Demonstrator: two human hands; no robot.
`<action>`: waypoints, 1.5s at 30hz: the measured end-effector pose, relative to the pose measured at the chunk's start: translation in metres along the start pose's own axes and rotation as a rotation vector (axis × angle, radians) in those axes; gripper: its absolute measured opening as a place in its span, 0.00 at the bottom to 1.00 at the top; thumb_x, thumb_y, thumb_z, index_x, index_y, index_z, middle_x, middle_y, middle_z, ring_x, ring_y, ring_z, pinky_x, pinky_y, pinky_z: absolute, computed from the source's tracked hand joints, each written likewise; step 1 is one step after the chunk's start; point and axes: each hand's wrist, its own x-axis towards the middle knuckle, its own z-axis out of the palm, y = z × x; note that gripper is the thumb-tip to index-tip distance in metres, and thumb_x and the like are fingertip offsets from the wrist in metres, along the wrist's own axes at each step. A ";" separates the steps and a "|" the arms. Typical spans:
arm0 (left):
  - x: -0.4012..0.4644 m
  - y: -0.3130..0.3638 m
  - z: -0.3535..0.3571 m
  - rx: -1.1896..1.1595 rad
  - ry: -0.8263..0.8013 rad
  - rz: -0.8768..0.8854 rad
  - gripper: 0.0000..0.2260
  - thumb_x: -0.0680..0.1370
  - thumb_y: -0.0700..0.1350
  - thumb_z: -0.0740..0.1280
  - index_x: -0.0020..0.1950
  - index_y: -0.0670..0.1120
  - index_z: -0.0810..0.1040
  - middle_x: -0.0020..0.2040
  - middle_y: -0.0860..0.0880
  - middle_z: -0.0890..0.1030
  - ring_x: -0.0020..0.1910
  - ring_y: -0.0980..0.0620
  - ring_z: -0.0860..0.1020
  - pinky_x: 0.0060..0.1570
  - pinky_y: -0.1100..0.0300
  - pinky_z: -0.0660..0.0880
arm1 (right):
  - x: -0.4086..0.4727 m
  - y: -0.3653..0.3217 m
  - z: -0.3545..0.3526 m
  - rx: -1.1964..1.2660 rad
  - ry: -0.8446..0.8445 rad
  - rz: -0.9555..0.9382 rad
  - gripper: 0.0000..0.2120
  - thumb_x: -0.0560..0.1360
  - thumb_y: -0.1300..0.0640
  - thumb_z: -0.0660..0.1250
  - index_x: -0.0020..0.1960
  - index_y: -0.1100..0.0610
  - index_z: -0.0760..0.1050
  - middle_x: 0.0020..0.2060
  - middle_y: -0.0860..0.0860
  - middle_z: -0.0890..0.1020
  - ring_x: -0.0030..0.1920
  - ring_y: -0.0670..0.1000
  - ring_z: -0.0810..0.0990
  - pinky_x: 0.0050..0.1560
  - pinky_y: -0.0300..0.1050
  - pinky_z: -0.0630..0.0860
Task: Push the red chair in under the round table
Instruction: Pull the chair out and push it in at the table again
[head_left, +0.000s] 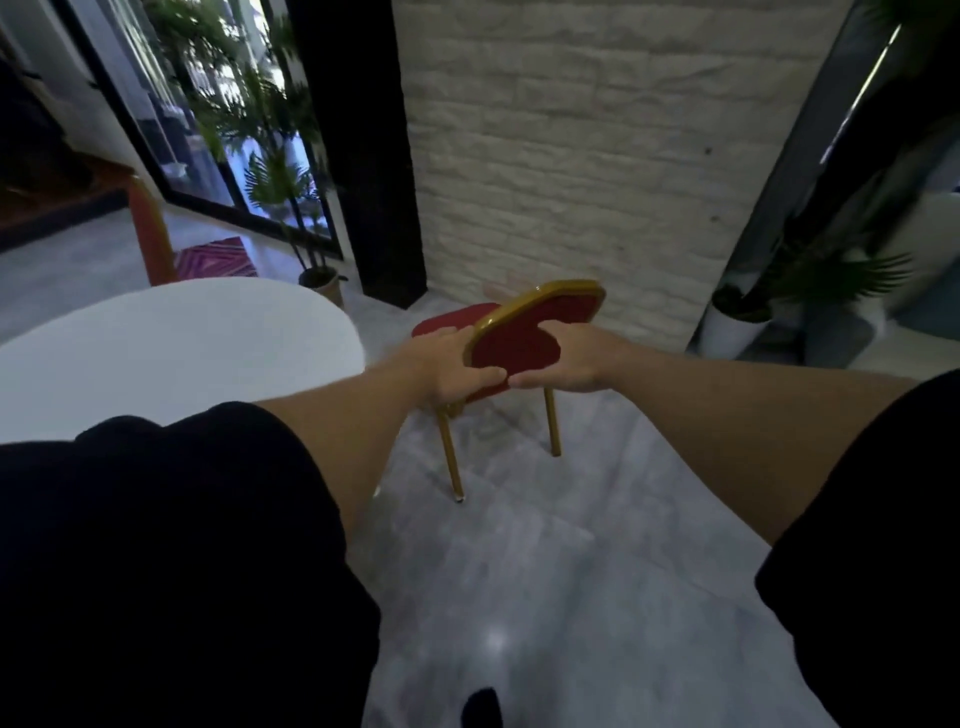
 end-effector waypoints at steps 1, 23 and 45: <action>0.015 0.002 -0.003 -0.002 -0.001 0.012 0.41 0.76 0.74 0.63 0.83 0.54 0.64 0.80 0.44 0.72 0.75 0.41 0.73 0.74 0.44 0.70 | 0.010 0.006 -0.005 -0.001 -0.002 0.008 0.60 0.67 0.21 0.69 0.86 0.54 0.52 0.84 0.55 0.62 0.81 0.59 0.63 0.76 0.57 0.66; 0.258 0.052 -0.009 -0.001 -0.094 -0.128 0.46 0.77 0.74 0.63 0.88 0.53 0.52 0.86 0.44 0.62 0.83 0.39 0.64 0.79 0.39 0.63 | 0.198 0.150 -0.086 0.014 0.011 -0.032 0.57 0.65 0.27 0.77 0.84 0.51 0.59 0.83 0.53 0.63 0.81 0.57 0.63 0.77 0.57 0.65; 0.402 0.015 0.072 -0.215 -0.270 -0.323 0.24 0.75 0.63 0.70 0.70 0.59 0.79 0.65 0.48 0.83 0.62 0.43 0.81 0.65 0.44 0.79 | 0.396 0.210 -0.039 -0.101 -0.341 -0.296 0.53 0.65 0.41 0.84 0.83 0.48 0.61 0.76 0.54 0.73 0.73 0.58 0.73 0.70 0.55 0.73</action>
